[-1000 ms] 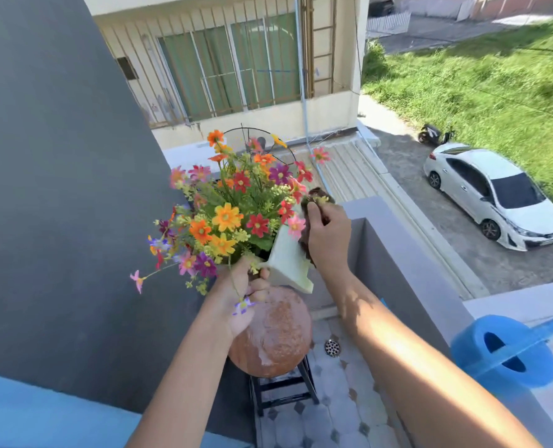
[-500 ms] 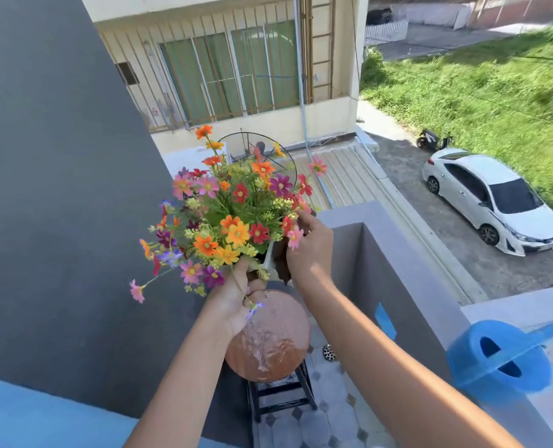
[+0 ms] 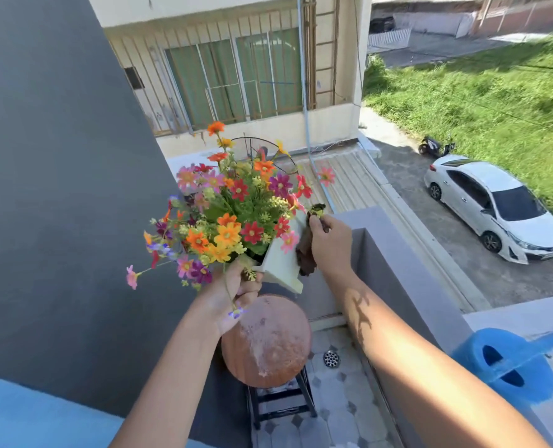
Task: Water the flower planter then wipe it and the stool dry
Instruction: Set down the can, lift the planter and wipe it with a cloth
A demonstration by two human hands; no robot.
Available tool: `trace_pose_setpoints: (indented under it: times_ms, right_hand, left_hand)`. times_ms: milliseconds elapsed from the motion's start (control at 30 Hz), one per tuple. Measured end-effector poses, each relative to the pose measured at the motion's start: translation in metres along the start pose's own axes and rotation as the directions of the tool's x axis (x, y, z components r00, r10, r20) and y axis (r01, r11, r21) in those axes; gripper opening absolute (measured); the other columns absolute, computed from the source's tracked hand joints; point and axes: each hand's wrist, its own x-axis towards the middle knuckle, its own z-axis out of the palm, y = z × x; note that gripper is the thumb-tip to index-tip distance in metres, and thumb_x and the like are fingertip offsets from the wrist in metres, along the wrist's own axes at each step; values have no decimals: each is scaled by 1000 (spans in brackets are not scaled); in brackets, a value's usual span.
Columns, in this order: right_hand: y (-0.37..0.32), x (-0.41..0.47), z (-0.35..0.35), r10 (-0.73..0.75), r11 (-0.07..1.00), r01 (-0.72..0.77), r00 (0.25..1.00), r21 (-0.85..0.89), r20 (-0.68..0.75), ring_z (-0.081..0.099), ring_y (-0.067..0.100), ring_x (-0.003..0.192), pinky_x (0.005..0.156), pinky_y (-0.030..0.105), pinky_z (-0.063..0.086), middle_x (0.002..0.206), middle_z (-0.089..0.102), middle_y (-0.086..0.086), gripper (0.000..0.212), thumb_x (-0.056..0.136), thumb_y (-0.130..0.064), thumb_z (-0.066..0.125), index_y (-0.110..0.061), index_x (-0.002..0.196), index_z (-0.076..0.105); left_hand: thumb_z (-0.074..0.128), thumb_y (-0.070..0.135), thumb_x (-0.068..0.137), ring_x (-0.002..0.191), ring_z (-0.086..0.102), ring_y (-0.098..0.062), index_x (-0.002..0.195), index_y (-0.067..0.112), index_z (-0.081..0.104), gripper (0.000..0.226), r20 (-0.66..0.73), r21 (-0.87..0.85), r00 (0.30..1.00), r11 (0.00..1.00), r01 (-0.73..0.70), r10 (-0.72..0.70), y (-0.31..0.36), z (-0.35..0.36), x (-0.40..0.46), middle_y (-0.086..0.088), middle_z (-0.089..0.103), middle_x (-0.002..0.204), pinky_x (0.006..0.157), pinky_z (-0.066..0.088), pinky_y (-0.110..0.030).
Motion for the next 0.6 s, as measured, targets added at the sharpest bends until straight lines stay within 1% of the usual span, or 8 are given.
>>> trace_pose_setpoints:
  times_ms: [33, 67, 133, 233, 300, 400, 533, 600]
  right_hand:
    - [-7, 1, 2, -11, 1000, 11, 1000, 19, 0, 35, 6, 52, 59, 29, 29, 53, 42, -10, 39, 95, -8, 57, -20, 59, 55]
    - [-15, 0, 3, -20, 999, 20, 1000, 43, 8, 36, 5, 54, 58, 28, 31, 57, 46, -7, 25, 95, -10, 56, -14, 73, 67]
    - [-29, -5, 8, -54, 994, 51, 998, 97, 30, 38, 2, 58, 56, 24, 31, 68, 48, -7, 17, 96, -14, 55, -15, 100, 72]
    - [-39, -29, 13, -134, 985, 126, 989, 117, 61, 60, 3, 76, 69, 20, 47, 91, 62, 4, 17, 98, -18, 59, -15, 105, 74]
    - [-33, -51, 11, -226, 971, 216, 970, 104, 93, 60, -7, 88, 78, 5, 42, 104, 65, 6, 20, 97, -16, 61, -8, 110, 73]
    - [-4, -75, 5, -360, 932, 361, 921, 18, 146, 63, 8, 97, 86, 11, 43, 105, 66, 4, 24, 94, -18, 62, -5, 111, 74]
    - [31, -70, 0, -219, 973, 226, 970, -51, 109, 62, 13, 94, 86, 25, 48, 102, 66, 3, 22, 94, -18, 62, -6, 109, 73]
    - [31, -62, 0, -124, 991, 128, 990, -45, 68, 62, 14, 92, 82, 23, 45, 99, 66, 4, 19, 96, -16, 62, -8, 109, 73]
  left_hand:
    - [37, 7, 100, 32, 22, -3, 79, 9, 45, 23, 9, 16, 1000, 1000, 4, -4, -2, 2, 1, -5, 37, 68, 28, 14, -15]
    - [39, 9, 100, 33, 22, -3, 80, 10, 44, 20, 12, 24, 1000, 1000, 5, -5, -3, 3, 2, -5, 35, 69, 28, 14, -15]
    - [38, 11, 101, 33, 22, -3, 80, 11, 42, 22, 6, -4, 1000, 1000, 12, -12, -4, 8, 5, -4, 33, 69, 28, 14, -14]
    - [32, 14, 104, 28, 23, -2, 79, 9, 43, 28, -3, -139, 1000, 990, 23, -23, 1, 14, 9, -5, 40, 62, 27, 14, -12]
    - [29, 14, 104, 26, 24, -2, 80, 8, 45, 29, -4, -191, 1000, 981, 30, -31, 7, 15, 12, -4, 44, 55, 25, 15, -13]
    - [26, 11, 104, 26, 23, -3, 76, 10, 43, 32, -4, -196, 1000, 980, 23, -24, 13, 8, 16, -4, 43, 56, 25, 15, -13]
    - [28, 7, 102, 28, 23, -3, 75, 11, 42, 31, -2, -134, 1000, 991, 17, -17, 13, 5, 11, -5, 40, 62, 25, 15, -14]
    - [32, 7, 100, 28, 22, -3, 72, 11, 42, 30, -4, -71, 1000, 997, 8, -8, 10, 9, 7, -5, 35, 65, 25, 14, -15]
